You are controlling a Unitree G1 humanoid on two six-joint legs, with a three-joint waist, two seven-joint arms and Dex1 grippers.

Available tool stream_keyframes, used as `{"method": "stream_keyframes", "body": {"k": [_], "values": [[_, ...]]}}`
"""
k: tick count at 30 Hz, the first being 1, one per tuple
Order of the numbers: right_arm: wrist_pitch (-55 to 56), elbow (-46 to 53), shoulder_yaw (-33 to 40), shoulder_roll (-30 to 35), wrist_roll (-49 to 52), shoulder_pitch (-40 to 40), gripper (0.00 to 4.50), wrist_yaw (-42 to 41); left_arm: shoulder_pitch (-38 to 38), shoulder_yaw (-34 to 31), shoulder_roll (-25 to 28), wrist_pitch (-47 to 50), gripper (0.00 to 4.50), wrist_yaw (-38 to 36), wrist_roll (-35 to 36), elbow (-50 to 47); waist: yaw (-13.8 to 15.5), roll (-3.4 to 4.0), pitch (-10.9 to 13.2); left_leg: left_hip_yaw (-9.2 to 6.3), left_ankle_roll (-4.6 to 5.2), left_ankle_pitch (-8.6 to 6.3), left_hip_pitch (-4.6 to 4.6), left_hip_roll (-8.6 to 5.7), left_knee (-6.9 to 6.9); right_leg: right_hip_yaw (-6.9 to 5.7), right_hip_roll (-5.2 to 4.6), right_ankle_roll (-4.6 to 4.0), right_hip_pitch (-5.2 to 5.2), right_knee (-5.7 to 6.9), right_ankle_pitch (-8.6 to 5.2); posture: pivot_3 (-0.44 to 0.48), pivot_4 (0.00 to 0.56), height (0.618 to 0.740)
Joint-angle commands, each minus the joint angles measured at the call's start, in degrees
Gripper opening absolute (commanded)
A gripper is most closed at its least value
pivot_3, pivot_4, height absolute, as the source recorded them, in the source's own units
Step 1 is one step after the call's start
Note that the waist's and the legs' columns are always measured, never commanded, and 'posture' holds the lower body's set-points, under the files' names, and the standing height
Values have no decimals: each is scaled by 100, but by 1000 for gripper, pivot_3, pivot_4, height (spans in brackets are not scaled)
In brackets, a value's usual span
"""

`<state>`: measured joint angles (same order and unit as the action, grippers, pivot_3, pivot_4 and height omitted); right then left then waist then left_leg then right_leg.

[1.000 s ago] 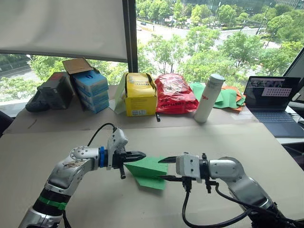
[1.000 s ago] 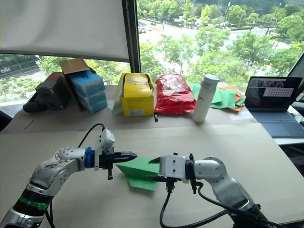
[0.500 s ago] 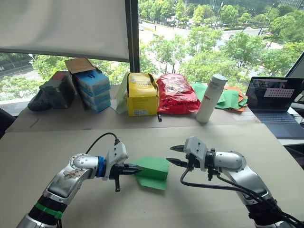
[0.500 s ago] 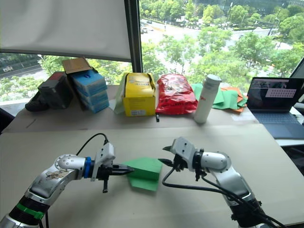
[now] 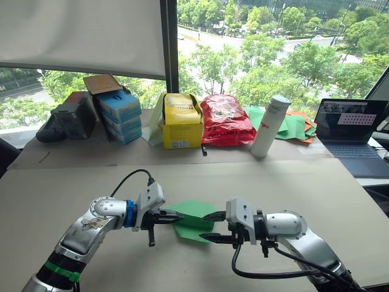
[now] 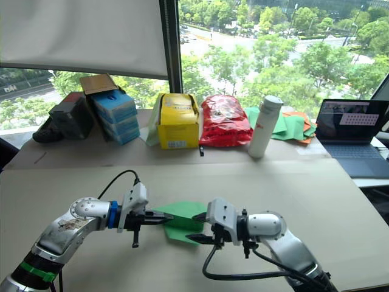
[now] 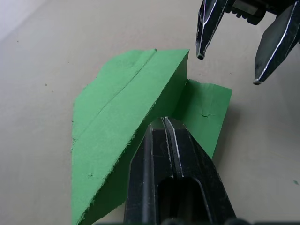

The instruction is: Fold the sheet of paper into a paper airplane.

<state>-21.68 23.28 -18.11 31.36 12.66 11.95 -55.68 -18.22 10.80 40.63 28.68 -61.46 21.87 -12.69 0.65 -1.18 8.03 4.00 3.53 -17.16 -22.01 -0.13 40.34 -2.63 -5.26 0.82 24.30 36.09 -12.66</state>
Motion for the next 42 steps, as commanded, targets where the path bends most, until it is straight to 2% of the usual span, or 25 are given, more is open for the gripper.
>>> {"method": "stream_keyframes", "body": {"k": [1, 3, 4, 7, 9, 11, 16, 23, 32, 42], "values": [[-93, -19, -104, -12, -54, -57, 2279, 139, -162, -131, 14, -102, 0, -44, 3, -52, -2, 0, 0, 0, 0, 0, 0, -1, 1, -3, 0, 1, 0, -1, 1, 0, 150, 740], [-56, -118, -166, 6, -129, -73, 2279, 180, -223, -115, -14, -101, 0, -46, -9, -31, 2, 0, 0, 1, -2, 1, 0, -1, 2, -5, 0, 2, -1, -2, 1, 0, 150, 740], [-59, -149, -160, -20, -115, -76, 1896, 222, -252, -108, -30, -104, 0, -43, -19, -12, 3, 0, 0, 1, -14, 8, -2, -1, 2, -6, 0, 2, -1, -3, 0, 0, 150, 740], [-22, -224, -135, -95, -107, -59, 1119, 316, -332, -68, -67, -142, 0, -58, -65, 53, 0, 0, 0, 2, -21, 12, -3, -1, 3, -6, 1, 3, 0, -3, 1, 0, 150, 740], [-3, -238, -117, -143, -76, -31, 321, 348, -369, -41, -94, -166, 0, -73, -101, 109, 0, 0, 0, 1, -20, 12, -2, 0, 3, -6, 4, 3, 0, -2, 0, 0, 150, 740], [-23, -251, -145, -153, -95, -6, 57, 360, -399, -18, -122, -206, 0, -94, -149, 170, 0, 0, 0, 1, -19, 11, -1, 0, 3, -6, 5, 3, 0, -1, 0, 0, 150, 740], [-85, -541, -572, 3, -618, 58, 57, 370, -568, 101, -263, -340, 0, -100, -312, 395, 0, 0, 0, 1, -18, 11, -2, -1, 4, -6, 5, 3, 0, -1, 1, 0, 150, 740], [-499, -905, -810, 56, -1072, 150, 57, 586, -708, 238, -408, -404, 0, -76, -508, 533, -7, -2, -2, 2, -16, 10, 4, -1, 7, -5, 6, 3, -5, 1, 0, 0, 150, 740], [-779, -675, -851, 142, -1032, 65, 57, 532, -514, 447, -342, -402, 0, -98, -786, 377, -4, -4, -4, 1, 0, 0, 15, 0, 7, -3, 6, 3, -14, 3, 1, 0, 150, 740], [-1130, -52, -665, 417, -829, -89, 57, 448, -86, 270, -158, -222, 0, -90, -675, -231, 26, -4, -4, -1, 10, -6, 9, -2, 8, -3, -6, 6, -14, -3, 2, 0, 150, 740]]}}
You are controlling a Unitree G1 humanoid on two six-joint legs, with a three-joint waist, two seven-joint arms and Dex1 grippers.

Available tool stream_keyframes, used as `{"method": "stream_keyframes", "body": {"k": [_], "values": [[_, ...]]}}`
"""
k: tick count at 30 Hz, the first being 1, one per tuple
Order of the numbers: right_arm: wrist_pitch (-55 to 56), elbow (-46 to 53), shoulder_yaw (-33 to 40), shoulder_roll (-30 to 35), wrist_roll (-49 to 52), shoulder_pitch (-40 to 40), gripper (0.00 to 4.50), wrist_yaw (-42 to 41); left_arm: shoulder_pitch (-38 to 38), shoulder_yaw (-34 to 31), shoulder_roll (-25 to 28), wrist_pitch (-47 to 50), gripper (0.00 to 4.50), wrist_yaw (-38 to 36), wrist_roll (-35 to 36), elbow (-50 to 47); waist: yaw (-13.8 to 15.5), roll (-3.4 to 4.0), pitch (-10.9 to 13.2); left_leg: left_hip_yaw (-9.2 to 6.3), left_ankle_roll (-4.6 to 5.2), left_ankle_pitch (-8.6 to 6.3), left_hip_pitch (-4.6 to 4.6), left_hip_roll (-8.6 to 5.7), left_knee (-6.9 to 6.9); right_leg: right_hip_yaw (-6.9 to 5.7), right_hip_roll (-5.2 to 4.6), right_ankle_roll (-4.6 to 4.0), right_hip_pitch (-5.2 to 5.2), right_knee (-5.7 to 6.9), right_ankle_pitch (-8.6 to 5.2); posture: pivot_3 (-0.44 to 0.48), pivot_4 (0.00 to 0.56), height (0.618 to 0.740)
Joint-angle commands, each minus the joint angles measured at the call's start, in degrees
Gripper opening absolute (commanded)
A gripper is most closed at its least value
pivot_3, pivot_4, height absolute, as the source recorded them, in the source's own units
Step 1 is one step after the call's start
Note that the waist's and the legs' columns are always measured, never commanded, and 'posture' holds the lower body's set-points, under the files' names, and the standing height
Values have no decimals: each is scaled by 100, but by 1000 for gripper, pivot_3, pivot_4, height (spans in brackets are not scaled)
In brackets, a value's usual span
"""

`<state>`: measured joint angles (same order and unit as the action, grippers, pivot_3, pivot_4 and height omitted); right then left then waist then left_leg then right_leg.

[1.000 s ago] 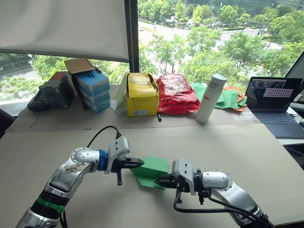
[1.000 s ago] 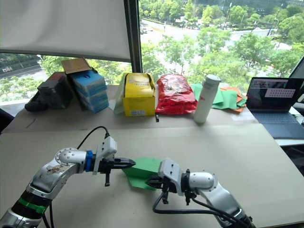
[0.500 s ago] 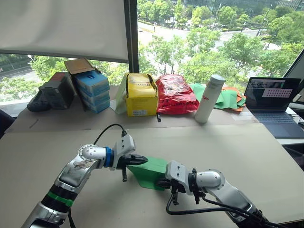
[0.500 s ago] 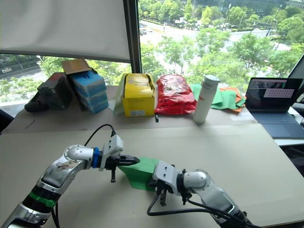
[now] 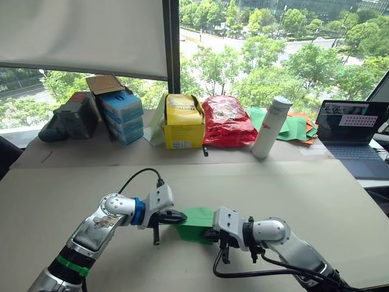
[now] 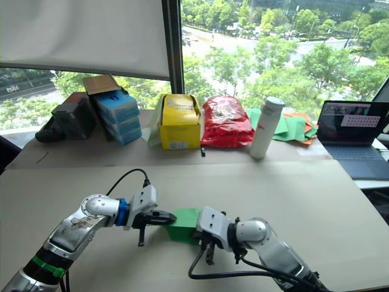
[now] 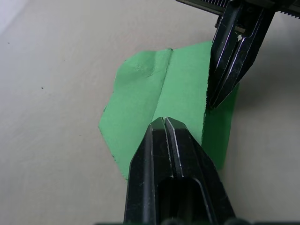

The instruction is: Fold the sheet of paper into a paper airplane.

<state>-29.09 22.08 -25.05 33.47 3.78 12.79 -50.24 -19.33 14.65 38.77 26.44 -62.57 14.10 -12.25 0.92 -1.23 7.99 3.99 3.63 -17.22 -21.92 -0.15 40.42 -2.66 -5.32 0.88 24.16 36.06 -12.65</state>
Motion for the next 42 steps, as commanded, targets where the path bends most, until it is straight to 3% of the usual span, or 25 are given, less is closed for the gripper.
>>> {"method": "stream_keyframes", "body": {"k": [1, 8, 12, 21, 24, 30, 42], "values": [[-486, 290, 94, 272, 180, -225, 57, -158, 62, -120, 34, 9, 0, 38, 103, -323, 1, 0, 0, 0, 0, 0, -1, 0, 0, 0, 1, 0, 0, -1, 0, 0, 150, 740], [-1351, 1295, 886, 283, 1278, -294, 57, -185, 325, -85, 61, -162, 0, 125, -3, -531, -34, -1, 1, -1, 0, 0, -11, 2, 1, 1, 2, 1, 8, -2, 0, 0, 150, 740], [-1897, 829, 1689, -107, 1862, 321, 57, 150, 544, -56, 102, -638, 0, 121, -171, -520, -59, 0, 1, -2, 0, 0, -7, 5, 0, 18, 2, -1, 11, 2, 2, 0, 150, 740], [-1803, 11, 1456, -246, 1720, 839, 57, 416, 1017, -84, 110, -1711, 0, 270, -514, -377, -25, 1, 1, -2, -19, 10, -29, 0, 0, 21, -9, 1, 20, -13, 3, 0, 150, 740], [-1774, -78, 1353, -246, 1748, 857, 873, 384, 1095, -40, 94, -1900, 0, 273, -566, -308, -29, 1, 1, 0, 6, -4, -28, 0, 0, 20, -8, 4, 18, -17, 5, 0, 150, 740], [-1686, -591, 1220, -333, 1765, 1035, 2950, 280, 1161, 54, 80, -1928, 0, 177, -538, -353, -34, 2, 2, -1, 9, -6, -22, 1, -1, 15, -4, 4, 17, -9, 5, 0, 150, 740], [-1791, -1220, 962, -433, 1850, 1237, 2950, -157, 1177, 108, 103, -1940, 0, 123, -597, -369, -37, 3, 2, 0, 10, -7, -22, 1, 0, -2, -3, 4, 17, -8, 5, 0, 150, 740]]}}
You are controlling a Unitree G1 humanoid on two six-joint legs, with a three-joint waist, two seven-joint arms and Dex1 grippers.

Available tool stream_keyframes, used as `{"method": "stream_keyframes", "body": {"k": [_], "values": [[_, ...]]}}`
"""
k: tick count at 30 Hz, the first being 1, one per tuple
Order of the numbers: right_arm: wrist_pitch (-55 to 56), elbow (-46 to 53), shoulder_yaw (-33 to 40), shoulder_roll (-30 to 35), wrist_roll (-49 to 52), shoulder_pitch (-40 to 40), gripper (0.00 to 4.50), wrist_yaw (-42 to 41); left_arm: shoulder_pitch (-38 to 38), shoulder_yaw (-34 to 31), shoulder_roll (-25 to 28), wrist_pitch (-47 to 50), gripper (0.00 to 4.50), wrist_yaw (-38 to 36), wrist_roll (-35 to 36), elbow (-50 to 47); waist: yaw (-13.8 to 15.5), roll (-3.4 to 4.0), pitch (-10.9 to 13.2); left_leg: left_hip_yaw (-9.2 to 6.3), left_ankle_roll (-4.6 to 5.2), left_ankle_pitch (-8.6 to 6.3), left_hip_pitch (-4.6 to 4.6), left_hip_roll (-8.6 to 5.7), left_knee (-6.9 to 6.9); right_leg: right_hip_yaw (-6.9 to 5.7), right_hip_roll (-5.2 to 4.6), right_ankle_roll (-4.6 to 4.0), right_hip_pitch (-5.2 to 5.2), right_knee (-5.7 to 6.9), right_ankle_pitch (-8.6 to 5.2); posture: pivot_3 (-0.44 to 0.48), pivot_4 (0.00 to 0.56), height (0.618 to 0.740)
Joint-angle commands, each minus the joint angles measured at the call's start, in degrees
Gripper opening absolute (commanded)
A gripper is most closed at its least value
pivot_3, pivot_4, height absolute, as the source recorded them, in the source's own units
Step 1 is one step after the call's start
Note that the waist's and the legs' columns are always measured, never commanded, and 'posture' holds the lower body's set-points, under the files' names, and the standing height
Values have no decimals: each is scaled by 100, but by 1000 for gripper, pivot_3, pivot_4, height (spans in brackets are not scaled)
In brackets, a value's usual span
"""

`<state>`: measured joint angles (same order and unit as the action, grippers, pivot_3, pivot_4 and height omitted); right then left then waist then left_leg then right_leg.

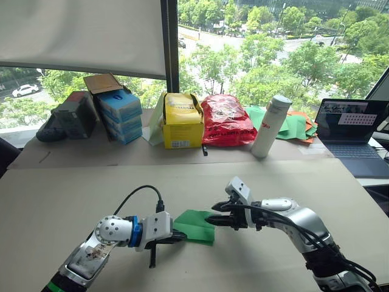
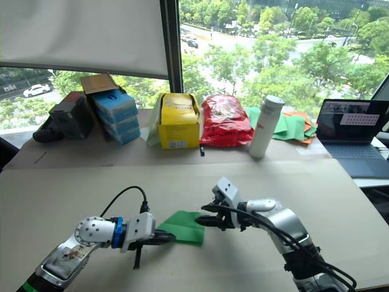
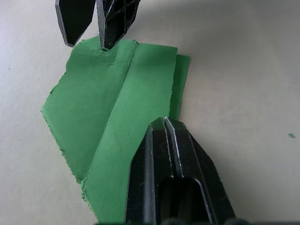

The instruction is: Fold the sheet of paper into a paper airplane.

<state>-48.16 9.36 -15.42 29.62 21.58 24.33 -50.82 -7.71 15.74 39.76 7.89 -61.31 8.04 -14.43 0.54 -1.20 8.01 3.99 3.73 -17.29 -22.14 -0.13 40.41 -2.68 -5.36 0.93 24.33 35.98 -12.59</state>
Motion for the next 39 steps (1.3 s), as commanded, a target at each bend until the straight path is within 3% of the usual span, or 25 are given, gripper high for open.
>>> {"method": "stream_keyframes", "body": {"k": [1, 8, 11, 17, 25, 32, 39], "values": [[180, 26, -41, -54, 20, 83, 2950, -99, 14, 3, 7, -82, 0, -8, 1, -157, 0, 0, 0, 0, 0, 0, 0, 0, 0, 0, 0, 0, 1, 1, 0, 0, 150, 740], [384, 27, -39, -123, 10, 25, 2950, -95, 37, -2, 27, -35, 0, -7, -6, -205, 0, 0, 0, 0, -1, 0, 0, 0, 0, 0, -1, 0, 0, 0, 0, 0, 150, 740], [439, 66, -32, -126, 16, -10, 2225, -90, 37, 0, 32, -20, 0, -9, -9, -214, 1, 0, 0, 0, -1, 0, 0, 0, 0, 0, -2, 0, 0, 0, 0, 0, 150, 740], [525, 73, -36, -127, -31, -65, 58, -31, 14, 3, 22, 3, 0, -8, -8, -190, -1, 1, 0, -1, -1, 0, 0, 0, 0, 2, -3, 0, 1, 0, 0, 0, 150, 740], [1267, 504, 26, -88, -71, -333, 58, -83, -34, -271, -47, 300, 0, 100, 243, -12, 0, 1, 0, -1, -1, 0, -1, 0, 0, 2, -3, 0, 1, 0, 0, 0, 150, 740], [3854, 1112, -414, 162, -1461, -945, 58, 87, -39, -915, -42, 1116, 0, 110, 987, 18, 0, 2, 1, -2, -6, 3, 1, 0, 0, -2, 2, 3, 0, 0, -1, 0, 150, 740], [5302, 384, -969, 234, -3068, -1029, 58, 644, -81, -1432, 87, 1669, 0, 54, 1549, 102, -18, 1, 1, 1, -49, 28, 8, 1, 0, 0, 10, 2, -2, 4, -3, 0, 150, 740]]}}
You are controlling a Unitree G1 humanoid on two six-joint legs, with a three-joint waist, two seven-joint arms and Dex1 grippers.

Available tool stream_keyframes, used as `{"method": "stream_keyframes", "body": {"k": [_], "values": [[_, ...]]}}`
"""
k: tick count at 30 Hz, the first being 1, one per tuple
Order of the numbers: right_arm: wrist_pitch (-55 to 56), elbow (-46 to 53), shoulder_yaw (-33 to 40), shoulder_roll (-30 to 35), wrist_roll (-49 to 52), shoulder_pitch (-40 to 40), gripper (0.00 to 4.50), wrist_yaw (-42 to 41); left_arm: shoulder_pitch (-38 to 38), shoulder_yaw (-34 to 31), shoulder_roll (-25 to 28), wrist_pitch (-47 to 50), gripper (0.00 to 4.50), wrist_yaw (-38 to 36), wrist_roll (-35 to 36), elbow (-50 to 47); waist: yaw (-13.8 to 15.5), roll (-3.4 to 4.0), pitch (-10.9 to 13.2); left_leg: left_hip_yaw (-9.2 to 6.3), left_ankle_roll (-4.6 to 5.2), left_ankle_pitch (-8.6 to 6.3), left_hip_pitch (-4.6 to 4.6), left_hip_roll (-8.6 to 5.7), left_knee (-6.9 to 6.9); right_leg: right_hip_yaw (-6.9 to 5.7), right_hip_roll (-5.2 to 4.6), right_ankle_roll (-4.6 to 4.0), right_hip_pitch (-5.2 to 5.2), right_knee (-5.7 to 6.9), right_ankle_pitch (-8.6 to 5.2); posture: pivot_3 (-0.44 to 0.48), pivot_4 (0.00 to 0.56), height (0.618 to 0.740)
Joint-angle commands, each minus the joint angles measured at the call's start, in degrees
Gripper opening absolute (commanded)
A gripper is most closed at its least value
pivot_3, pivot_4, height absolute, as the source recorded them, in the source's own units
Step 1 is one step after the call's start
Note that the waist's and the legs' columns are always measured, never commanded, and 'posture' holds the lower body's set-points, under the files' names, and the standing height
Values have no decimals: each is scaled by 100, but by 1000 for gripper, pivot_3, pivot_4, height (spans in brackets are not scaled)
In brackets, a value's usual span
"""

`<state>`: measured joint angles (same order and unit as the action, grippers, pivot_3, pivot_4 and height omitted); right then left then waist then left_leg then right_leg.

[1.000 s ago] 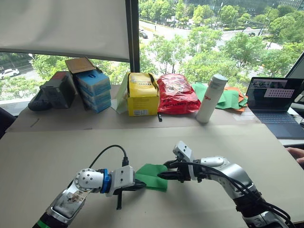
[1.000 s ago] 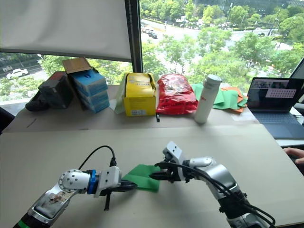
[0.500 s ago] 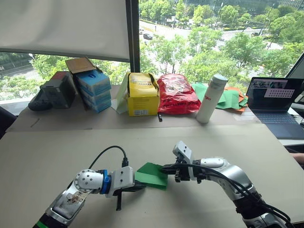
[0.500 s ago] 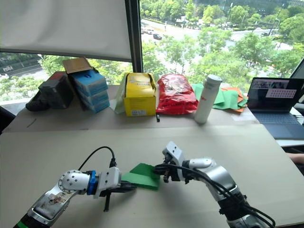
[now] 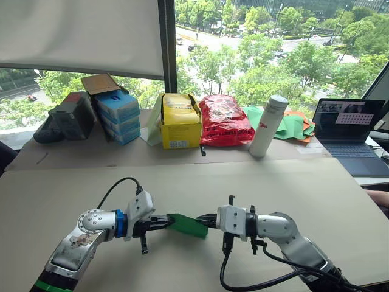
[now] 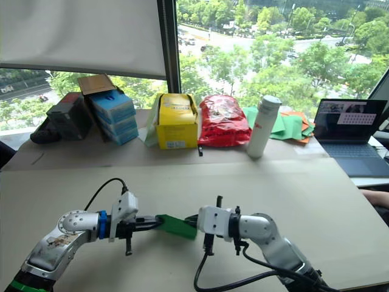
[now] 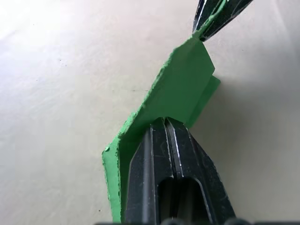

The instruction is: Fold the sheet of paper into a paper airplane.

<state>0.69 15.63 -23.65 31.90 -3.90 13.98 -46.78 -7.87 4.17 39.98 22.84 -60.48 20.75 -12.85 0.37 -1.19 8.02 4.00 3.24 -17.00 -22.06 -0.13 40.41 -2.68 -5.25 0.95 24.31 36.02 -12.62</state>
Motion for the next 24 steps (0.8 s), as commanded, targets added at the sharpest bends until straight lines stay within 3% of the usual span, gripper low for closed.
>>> {"method": "stream_keyframes", "body": {"k": [1, 13, 17, 24], "values": [[580, -382, -184, 5, -667, 33, 58, 296, -82, -297, 79, 209, 0, -32, 304, -58, -3, 0, 0, 0, -1, 1, 1, 0, 0, 0, 0, 0, 0, 1, 0, 0, 150, 740], [808, -810, -254, -10, -1013, 59, 58, 150, -571, -138, -44, 367, 0, 28, 341, -201, 16, 0, 0, 2, -2, 1, 6, -1, 0, 4, -1, -1, -6, 0, 0, 0, 150, 740], [690, -781, -246, -13, -975, 44, 58, 43, -810, 340, -293, 250, 0, 163, -26, -49, 23, -2, -1, 3, -2, 1, 6, -3, 1, 6, -1, -1, -9, 0, 0, 0, 150, 740], [307, -598, -198, -53, -834, 66, 58, -132, -660, 1103, -160, -201, 0, 133, -919, 406, 18, -2, -2, 4, 6, -3, 9, -1, 0, 11, 6, -2, -7, 1, 0, 0, 150, 740]]}}
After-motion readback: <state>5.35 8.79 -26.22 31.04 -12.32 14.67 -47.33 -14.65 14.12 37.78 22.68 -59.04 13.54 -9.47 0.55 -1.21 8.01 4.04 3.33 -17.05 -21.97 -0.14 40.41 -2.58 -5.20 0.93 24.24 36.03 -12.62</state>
